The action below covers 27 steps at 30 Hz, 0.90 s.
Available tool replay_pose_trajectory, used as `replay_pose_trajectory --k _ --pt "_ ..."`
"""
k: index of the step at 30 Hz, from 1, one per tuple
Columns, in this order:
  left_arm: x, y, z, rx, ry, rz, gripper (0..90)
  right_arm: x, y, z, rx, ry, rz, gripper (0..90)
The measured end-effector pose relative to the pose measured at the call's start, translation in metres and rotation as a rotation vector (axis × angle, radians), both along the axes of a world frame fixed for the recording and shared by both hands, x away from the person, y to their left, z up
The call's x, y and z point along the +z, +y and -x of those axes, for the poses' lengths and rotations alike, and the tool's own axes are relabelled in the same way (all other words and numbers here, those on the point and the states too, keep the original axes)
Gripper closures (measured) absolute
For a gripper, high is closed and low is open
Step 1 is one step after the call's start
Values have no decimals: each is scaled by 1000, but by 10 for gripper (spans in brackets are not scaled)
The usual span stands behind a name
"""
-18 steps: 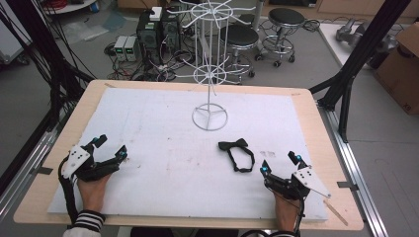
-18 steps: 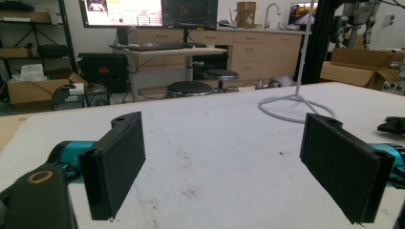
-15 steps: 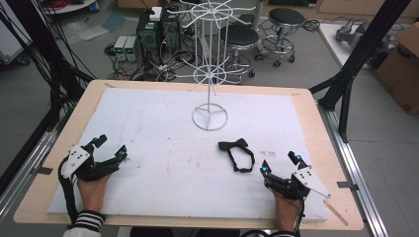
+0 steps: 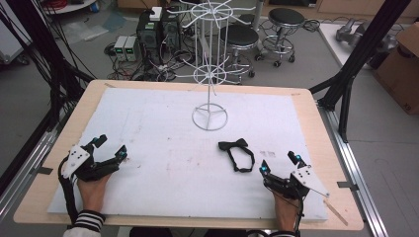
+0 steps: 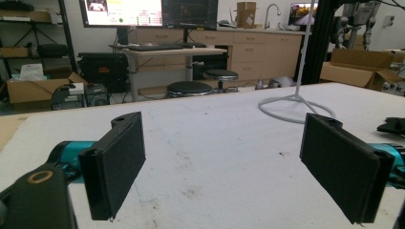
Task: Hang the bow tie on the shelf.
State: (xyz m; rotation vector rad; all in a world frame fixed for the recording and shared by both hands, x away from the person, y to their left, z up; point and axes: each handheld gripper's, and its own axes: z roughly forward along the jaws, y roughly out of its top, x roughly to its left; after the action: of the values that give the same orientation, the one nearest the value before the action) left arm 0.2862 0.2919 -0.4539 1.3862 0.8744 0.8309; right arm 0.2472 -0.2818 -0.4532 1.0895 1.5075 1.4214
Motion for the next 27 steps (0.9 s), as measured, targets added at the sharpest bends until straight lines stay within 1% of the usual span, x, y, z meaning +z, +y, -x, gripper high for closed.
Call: replay_pose_trajectory --k 1,2,7,10,12,13,16,19,21,23,26,27 --pt "0 0 0 0 0 3 159 0 0 0 -1 -4 4 35" --pt "0 0 0 0 0 3 159 0 1 0 -2 6 0 35" --pt "0 0 0 -1 0 2 158 1 1 -1 -7 17 0 35" --pt "0 0 0 0 0 1 158 1 2 -3 -4 27 14 36" --pt "0 0 0 0 -1 1 158 3 3 -5 8 52 22 36" --pt "0 0 0 -1 -1 0 158 4 3 -7 15 58 34 36" --pt "0 0 0 -1 0 3 158 11 6 -11 40 77 53 36" --pt "0 0 0 -1 0 3 159 21 10 -16 60 107 87 36" --pt "0 0 0 -1 -1 3 158 27 12 -20 79 133 98 36" --pt "0 0 0 -1 0 3 158 33 13 -24 87 143 108 36" --pt "0 0 0 -1 -1 0 158 42 15 -31 118 184 119 36" --pt "0 0 0 -1 -1 0 158 44 16 -33 126 195 130 36"
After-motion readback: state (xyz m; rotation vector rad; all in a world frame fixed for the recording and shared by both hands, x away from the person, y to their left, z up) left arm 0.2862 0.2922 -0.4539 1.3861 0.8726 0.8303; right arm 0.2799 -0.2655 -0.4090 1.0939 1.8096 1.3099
